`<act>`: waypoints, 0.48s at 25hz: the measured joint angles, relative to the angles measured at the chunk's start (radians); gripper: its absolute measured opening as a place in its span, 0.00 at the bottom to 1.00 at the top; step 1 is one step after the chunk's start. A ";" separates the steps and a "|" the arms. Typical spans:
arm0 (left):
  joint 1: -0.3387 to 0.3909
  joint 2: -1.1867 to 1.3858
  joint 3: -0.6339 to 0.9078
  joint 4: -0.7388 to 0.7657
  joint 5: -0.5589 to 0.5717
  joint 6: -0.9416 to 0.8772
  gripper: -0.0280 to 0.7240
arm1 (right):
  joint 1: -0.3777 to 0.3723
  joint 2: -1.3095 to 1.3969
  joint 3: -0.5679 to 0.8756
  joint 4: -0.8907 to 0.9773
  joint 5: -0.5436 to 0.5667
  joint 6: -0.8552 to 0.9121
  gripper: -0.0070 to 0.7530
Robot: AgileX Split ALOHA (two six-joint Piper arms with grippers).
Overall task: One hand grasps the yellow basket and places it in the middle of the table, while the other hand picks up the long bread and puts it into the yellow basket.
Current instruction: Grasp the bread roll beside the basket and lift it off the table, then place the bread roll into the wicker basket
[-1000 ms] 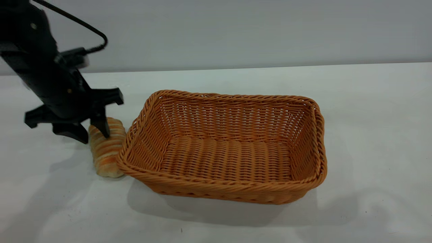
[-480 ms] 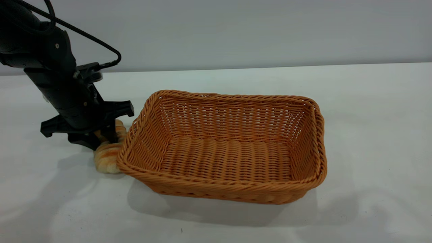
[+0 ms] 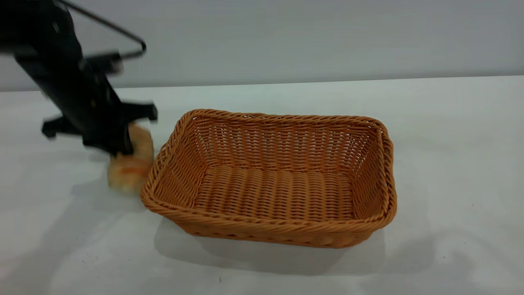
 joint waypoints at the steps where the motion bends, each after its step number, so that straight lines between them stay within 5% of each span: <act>1: 0.000 -0.034 0.000 0.000 0.005 0.003 0.10 | 0.000 0.000 0.000 0.000 0.001 0.000 0.65; 7: -0.024 -0.207 0.000 0.000 0.056 0.007 0.10 | 0.000 0.000 0.000 0.000 0.002 0.000 0.65; 12: -0.140 -0.250 0.000 0.000 0.054 0.010 0.10 | 0.000 0.000 0.000 0.003 0.008 -0.001 0.65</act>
